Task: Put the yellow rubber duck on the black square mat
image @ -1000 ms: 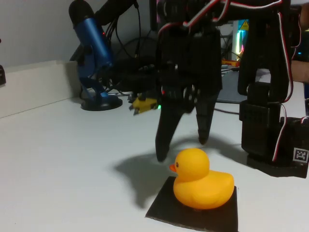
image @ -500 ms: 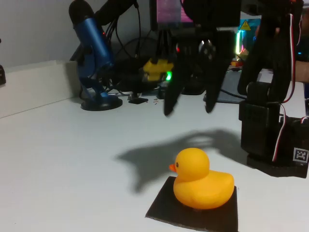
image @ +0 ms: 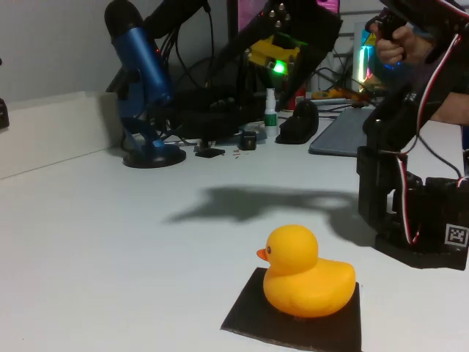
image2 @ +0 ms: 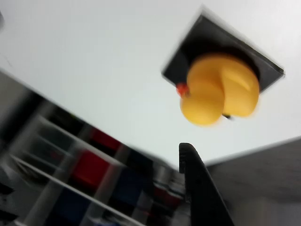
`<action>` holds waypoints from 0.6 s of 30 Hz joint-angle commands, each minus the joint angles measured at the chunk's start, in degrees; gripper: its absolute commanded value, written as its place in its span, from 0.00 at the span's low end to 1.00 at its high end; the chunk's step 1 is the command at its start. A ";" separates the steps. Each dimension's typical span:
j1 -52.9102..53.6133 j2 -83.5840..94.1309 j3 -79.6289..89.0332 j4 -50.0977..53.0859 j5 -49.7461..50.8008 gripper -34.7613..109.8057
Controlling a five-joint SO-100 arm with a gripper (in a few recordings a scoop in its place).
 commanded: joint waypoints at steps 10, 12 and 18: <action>18.63 1.41 0.88 -9.32 -0.26 0.52; 18.37 1.41 3.16 -11.16 0.97 0.51; 18.81 1.49 17.05 -22.06 5.01 0.40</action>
